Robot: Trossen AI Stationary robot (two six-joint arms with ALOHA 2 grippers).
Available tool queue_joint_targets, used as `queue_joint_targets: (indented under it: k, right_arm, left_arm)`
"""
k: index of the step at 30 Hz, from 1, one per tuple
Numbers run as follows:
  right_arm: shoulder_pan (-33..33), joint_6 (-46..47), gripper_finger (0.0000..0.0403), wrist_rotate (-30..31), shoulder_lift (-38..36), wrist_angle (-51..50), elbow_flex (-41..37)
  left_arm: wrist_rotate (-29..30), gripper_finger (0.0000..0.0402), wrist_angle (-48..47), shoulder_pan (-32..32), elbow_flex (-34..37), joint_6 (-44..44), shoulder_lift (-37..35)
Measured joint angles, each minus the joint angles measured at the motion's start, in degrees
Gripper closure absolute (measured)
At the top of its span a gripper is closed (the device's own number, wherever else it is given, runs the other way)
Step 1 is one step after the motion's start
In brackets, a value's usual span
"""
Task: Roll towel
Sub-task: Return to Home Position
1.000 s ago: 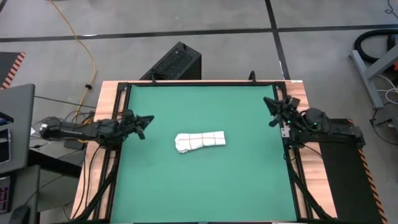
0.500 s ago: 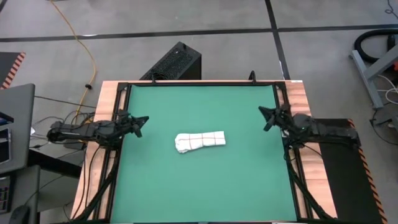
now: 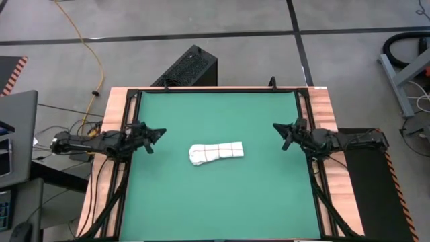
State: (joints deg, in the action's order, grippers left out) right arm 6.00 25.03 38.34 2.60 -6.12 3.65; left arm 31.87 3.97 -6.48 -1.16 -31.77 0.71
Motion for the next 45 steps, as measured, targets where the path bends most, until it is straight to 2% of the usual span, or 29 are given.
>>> queue_joint_targets:
  k: [4, 7, 11, 12, 14, 16, 18, 24, 29, 45]
  right_arm:
    - [-0.09, -10.78, 0.0375, -0.65, 0.04, -0.1, 0.01]
    - [0.0, -12.82, 0.0373, -0.73, -0.03, 0.71, -0.07]
    - [0.0, -20.55, 0.0368, -3.64, 0.0, 1.32, -0.14]
    - [0.0, -22.38, 0.0367, -4.83, 0.02, 1.68, -0.19]
    - [0.0, -25.02, 0.0367, -7.16, 0.01, 2.46, -0.23]
    - [0.0, -25.52, 0.0367, -8.77, 0.0, 3.18, -0.23]
    - [0.0, -25.52, 0.0367, -9.18, 0.02, 2.87, -0.23]
    - [0.0, -21.72, 0.0368, -9.96, 0.01, 2.98, -0.23]
    - [0.0, -21.63, 0.0368, -9.94, 0.01, 3.04, -0.23]
    - [0.0, -21.59, 0.0368, -9.91, 0.01, 3.13, -0.18]
  left_arm:
    - [3.3, 0.0402, -0.3, 0.0, -0.56, -0.62, 0.0]
    - [3.25, 0.0402, -2.4, 0.0, -0.57, 1.76, 0.03]
    - [1.64, 0.0402, -1.65, 0.0, -0.55, -1.76, 0.02]
    - [0.73, 0.0401, -0.88, 0.0, -0.55, -0.55, 0.02]
    - [-4.86, 0.0401, 1.26, 0.0, -0.55, 4.39, 0.0]
    - [-11.41, 0.0402, 2.51, -0.05, -0.55, 9.49, 0.01]
    - [-13.67, 0.0402, 3.9, 0.0, -0.55, 11.62, 0.02]
    - [-13.21, 0.0402, 3.09, 0.0, -0.55, 10.18, 0.02]
    - [-13.24, 0.0402, -1.58, 0.0, -0.57, 5.15, 0.04]
    - [-13.37, 0.0402, -3.46, 0.0, -0.59, 5.56, 0.37]
